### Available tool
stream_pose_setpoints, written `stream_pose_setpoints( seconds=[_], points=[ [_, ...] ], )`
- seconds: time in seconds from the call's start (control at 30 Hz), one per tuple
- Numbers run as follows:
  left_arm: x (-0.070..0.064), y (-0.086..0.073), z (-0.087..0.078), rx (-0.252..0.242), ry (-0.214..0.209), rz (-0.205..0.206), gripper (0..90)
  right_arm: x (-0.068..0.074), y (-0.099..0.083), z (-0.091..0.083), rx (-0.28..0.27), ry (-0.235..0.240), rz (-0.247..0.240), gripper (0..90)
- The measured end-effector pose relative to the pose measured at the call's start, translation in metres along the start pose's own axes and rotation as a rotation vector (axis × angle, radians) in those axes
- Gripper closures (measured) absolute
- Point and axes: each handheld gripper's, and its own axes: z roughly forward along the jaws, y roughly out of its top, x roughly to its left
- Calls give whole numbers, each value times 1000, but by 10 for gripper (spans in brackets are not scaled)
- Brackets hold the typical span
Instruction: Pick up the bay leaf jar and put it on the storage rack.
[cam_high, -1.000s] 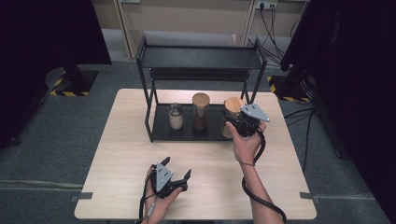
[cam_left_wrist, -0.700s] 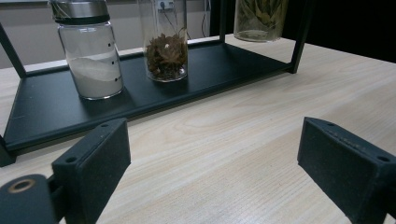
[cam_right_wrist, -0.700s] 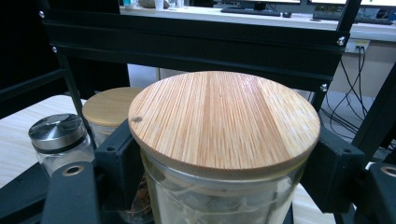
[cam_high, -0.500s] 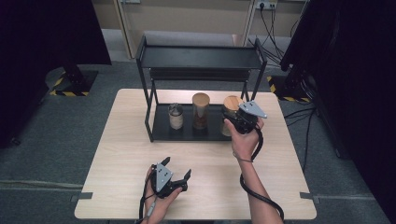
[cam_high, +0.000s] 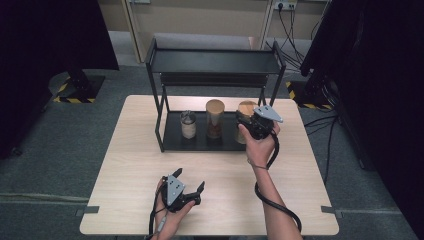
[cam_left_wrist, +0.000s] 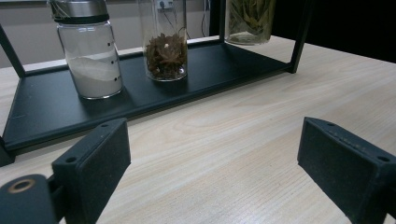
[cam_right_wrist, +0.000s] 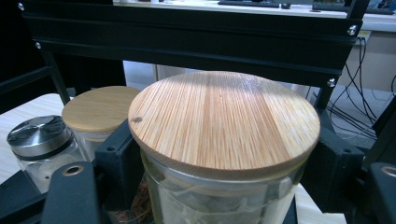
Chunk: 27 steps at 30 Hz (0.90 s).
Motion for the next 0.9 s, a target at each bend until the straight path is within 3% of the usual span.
stream_pose_setpoints(
  seconds=[0.9],
  points=[
    [0,0,0,2,-1,1,88,-4,3,19,27,-21,8,254]
  ],
)
